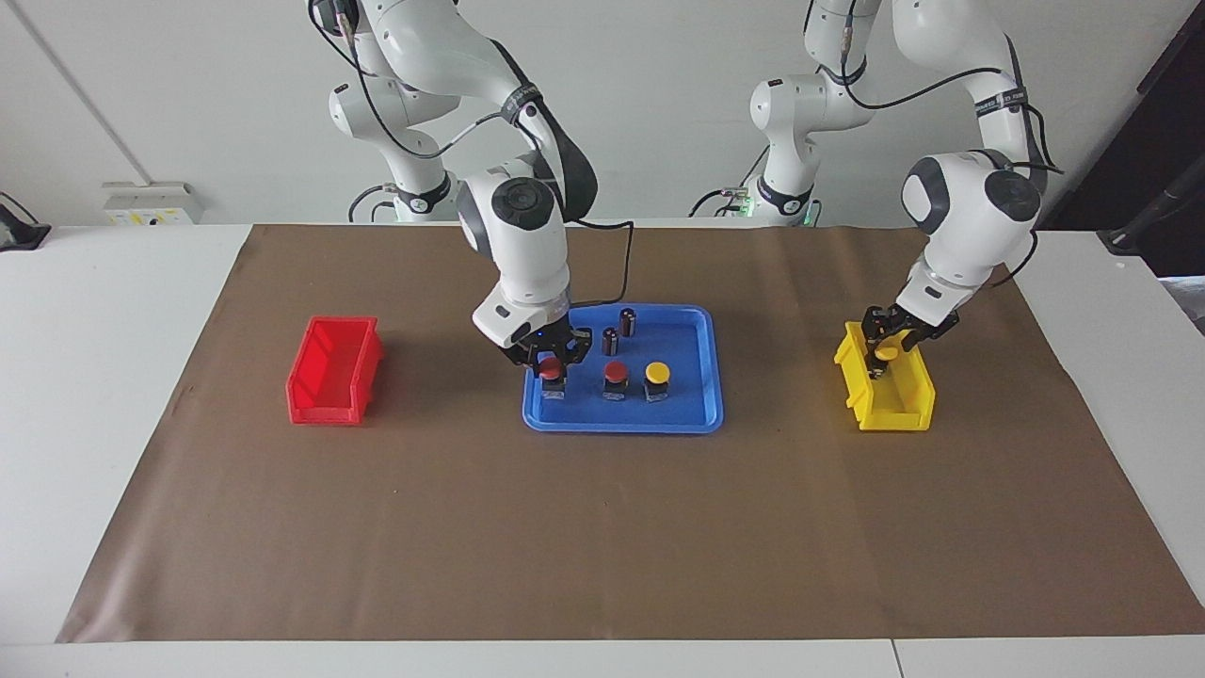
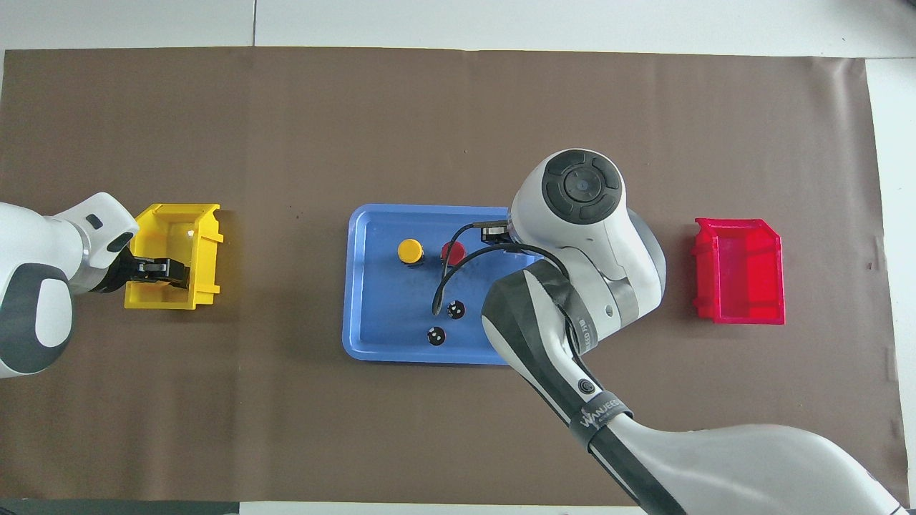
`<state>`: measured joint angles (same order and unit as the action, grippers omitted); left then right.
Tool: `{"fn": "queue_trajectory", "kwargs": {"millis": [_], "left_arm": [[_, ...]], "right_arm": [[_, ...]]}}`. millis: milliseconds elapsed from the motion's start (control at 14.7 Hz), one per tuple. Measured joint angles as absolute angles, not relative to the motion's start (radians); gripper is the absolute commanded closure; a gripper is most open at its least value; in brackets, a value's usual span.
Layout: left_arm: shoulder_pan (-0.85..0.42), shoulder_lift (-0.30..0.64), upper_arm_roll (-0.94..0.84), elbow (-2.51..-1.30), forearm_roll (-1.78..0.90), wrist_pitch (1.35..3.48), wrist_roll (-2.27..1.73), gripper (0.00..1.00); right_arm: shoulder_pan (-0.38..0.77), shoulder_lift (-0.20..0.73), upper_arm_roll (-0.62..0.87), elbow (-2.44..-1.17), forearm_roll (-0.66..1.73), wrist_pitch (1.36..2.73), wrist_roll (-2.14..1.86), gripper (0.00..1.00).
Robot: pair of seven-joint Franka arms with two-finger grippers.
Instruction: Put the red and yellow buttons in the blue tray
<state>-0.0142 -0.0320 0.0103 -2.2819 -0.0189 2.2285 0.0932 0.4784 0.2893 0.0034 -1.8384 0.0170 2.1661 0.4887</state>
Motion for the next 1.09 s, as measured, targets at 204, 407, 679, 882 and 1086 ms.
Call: {"fn": "queue_trajectory", "kwargs": {"millis": [204,407,679,882,1086], "left_arm": [[-0.014,-0.026,0.010,-2.284,-0.019,2.232,0.085,0.98],[-0.014,-0.022,0.009,-2.227,-0.019,2.184,0.080,0.98],[-0.054,0.000,-0.003,-1.893,-0.002,1.850,0.054,0.98],[-0.198,0.012,-0.011,-1.844,0.002,1.832,-0.166,0.98],[-0.382,0.051,-0.020,-1.910,0.006,1.925,-0.419,0.98]], "right_arm": [[0.479,0.289,0.004,-1.869,0.017,2.195,0.489,0.75],[0.492,0.290,0.005,-1.901,0.017,2.226,0.489,0.00],[0.471,0.284,-0.005,-1.825,0.017,2.135,0.489,0.00],[0.371,0.250,-0.010,-1.662,0.017,1.919,0.477,0.00],[0.251,0.151,-0.015,-1.600,0.017,1.731,0.372,0.00]]}}
